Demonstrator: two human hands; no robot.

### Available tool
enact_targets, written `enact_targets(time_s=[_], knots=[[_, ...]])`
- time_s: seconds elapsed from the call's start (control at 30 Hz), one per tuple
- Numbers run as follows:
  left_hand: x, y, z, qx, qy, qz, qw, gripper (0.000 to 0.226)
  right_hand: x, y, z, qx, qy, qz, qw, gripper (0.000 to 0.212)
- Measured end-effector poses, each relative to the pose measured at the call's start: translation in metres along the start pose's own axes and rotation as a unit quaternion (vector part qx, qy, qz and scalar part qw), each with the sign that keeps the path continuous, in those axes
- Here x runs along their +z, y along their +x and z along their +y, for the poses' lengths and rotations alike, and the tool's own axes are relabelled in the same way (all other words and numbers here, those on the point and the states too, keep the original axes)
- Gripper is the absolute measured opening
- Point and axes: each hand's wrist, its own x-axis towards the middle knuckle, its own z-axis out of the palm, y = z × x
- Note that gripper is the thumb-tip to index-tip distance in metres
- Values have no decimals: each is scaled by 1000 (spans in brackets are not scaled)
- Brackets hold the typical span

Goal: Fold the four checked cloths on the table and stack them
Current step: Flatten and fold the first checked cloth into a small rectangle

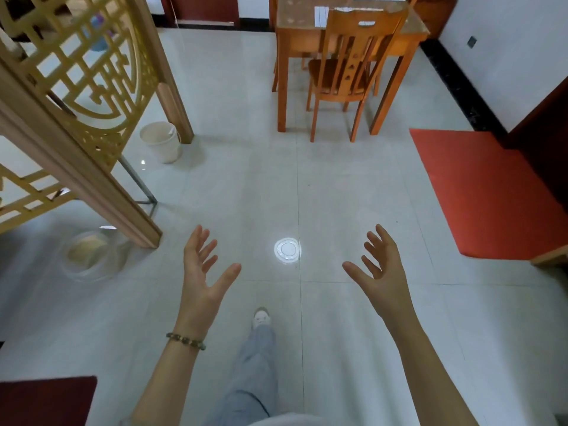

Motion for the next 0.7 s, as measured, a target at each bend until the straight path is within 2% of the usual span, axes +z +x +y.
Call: enact_targets(time_s=[0.43,0.7], knots=[[31,226,-2,8,-3,-25,1000,80,47,201,-42,-3,0,47,999,81],[84,346,3,-10,7,-43,999,75,46,322,-53,5,9,70,997,79]])
